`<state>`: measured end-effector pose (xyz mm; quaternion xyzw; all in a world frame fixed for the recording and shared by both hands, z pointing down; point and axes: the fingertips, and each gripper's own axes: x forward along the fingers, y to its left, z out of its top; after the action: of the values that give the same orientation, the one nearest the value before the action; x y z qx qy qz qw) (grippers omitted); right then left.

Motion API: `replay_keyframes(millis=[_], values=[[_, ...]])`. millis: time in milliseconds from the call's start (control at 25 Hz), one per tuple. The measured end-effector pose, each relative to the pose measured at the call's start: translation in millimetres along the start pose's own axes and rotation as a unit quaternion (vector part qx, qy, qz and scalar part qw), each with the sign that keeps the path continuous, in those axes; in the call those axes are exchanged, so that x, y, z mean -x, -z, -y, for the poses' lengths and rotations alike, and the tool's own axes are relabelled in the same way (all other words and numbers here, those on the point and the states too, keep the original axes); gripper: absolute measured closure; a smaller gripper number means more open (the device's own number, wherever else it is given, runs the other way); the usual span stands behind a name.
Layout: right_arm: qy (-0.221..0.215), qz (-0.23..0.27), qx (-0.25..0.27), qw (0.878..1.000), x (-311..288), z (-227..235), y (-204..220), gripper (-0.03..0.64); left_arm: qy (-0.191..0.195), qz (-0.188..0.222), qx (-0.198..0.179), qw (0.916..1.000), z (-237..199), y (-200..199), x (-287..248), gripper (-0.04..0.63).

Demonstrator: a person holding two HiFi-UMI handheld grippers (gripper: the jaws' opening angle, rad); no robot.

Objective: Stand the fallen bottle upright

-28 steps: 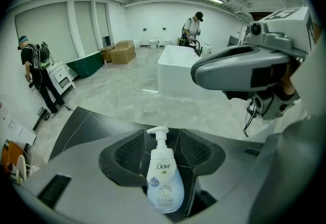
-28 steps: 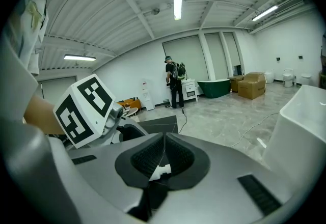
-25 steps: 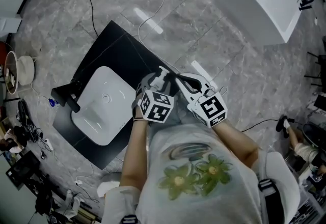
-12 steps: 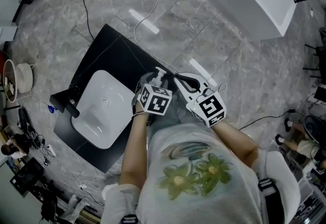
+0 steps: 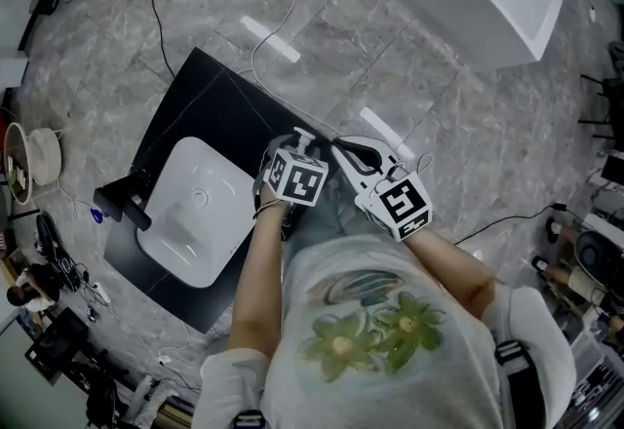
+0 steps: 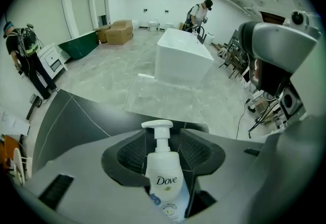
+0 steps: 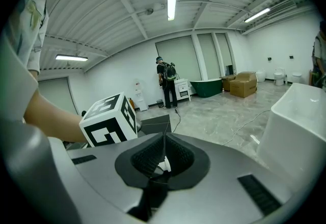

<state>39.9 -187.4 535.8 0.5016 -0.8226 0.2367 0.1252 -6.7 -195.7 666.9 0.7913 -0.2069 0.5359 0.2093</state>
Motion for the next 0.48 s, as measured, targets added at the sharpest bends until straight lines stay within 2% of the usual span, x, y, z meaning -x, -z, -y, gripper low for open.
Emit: replay_keyframes(millis=[480], values=[[0.011, 0.001, -0.007, 1.000, 1.0, 5.1, 2.2, 0.572, -0.005, -0.021, -0.009, 0.9997, -1.3, 6.3, -16.5, 0.389]])
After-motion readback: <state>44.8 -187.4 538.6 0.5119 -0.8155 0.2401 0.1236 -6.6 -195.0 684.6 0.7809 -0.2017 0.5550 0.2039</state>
